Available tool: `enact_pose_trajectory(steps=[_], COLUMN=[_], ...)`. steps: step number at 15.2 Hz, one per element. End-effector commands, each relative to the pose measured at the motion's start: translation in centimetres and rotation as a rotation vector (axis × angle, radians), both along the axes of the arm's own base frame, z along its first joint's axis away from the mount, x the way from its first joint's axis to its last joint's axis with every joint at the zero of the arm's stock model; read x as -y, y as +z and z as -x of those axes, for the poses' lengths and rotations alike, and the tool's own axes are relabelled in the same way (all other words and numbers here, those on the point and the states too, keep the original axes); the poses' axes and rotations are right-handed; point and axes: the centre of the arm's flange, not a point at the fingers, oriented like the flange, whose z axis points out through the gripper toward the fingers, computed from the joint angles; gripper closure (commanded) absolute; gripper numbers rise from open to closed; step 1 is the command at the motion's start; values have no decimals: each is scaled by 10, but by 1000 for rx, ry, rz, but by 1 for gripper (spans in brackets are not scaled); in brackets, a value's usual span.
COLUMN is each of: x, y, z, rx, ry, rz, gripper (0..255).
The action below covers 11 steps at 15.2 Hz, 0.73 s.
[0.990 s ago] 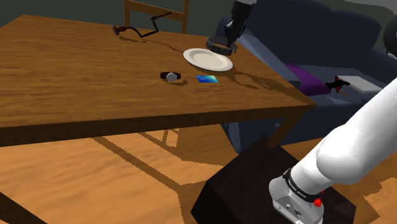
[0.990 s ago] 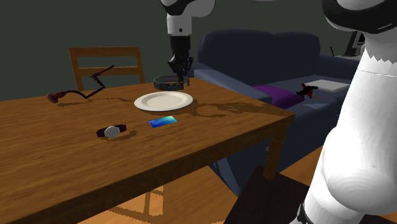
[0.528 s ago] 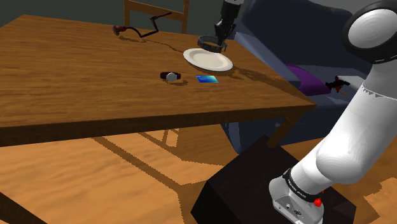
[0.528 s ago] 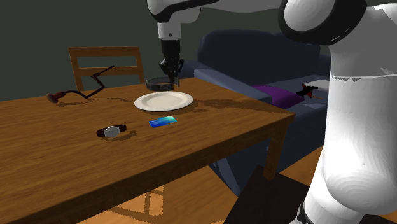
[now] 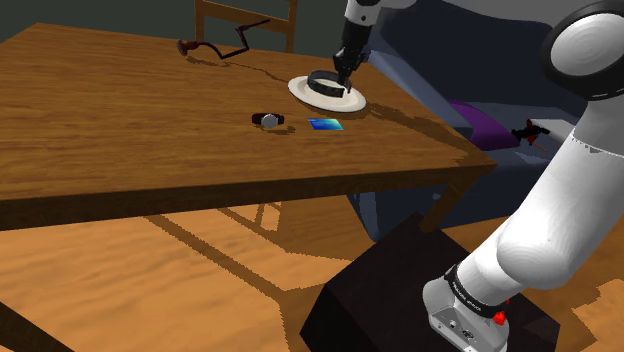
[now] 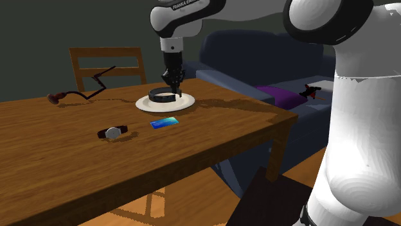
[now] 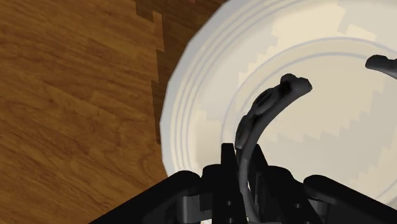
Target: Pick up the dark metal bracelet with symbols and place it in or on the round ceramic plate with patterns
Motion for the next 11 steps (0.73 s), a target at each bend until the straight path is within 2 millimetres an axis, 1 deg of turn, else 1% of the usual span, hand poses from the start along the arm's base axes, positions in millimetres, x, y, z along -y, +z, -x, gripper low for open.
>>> enact_pose_trajectory(steps=[1,2,10,11], x=[0,0,0,0], y=[-10,-14,-14,-14], z=[0,0,0,0], rx=[1,1,1,1], ry=[0,0,0,0], rz=[0,0,0,0], gripper=[255,255,255,0])
